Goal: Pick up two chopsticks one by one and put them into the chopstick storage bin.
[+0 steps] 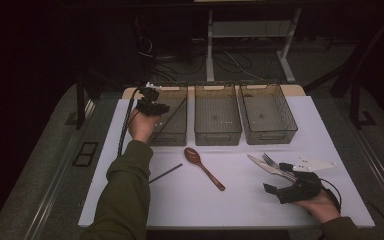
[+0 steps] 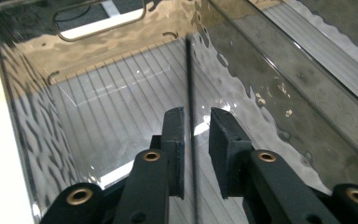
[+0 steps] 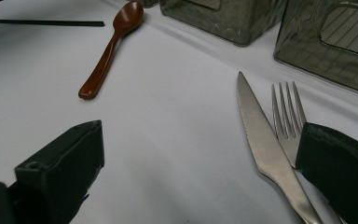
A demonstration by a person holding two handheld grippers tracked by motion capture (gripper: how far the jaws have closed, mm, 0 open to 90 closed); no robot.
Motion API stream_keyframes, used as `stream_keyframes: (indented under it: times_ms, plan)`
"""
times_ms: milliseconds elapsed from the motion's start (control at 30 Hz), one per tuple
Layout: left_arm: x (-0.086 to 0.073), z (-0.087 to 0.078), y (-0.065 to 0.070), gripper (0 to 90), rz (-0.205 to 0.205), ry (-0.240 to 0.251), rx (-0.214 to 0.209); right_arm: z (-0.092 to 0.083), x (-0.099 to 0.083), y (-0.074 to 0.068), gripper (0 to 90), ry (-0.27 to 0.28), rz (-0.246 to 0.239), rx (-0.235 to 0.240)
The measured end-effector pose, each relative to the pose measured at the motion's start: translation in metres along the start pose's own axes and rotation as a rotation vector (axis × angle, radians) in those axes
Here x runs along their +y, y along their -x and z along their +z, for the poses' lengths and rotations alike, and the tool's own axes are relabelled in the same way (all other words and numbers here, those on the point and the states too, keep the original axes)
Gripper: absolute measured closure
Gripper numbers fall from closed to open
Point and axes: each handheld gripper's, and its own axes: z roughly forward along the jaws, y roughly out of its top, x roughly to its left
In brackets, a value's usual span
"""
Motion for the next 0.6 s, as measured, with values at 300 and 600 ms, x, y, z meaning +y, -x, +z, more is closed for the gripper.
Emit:
stream_keyframes:
  times_ms: [300,600]
  plan:
    - [0.005,-0.026,0.007,62.6,0.036,0.063,-0.045,-0.001,0.000,0.000,0.6,0.000,0.005,-0.003]
    - [0.006,-0.059,0.026,49.3,0.126,0.102,-0.116,0.000,0.000,0.001,0.6,0.000,0.005,-0.004]
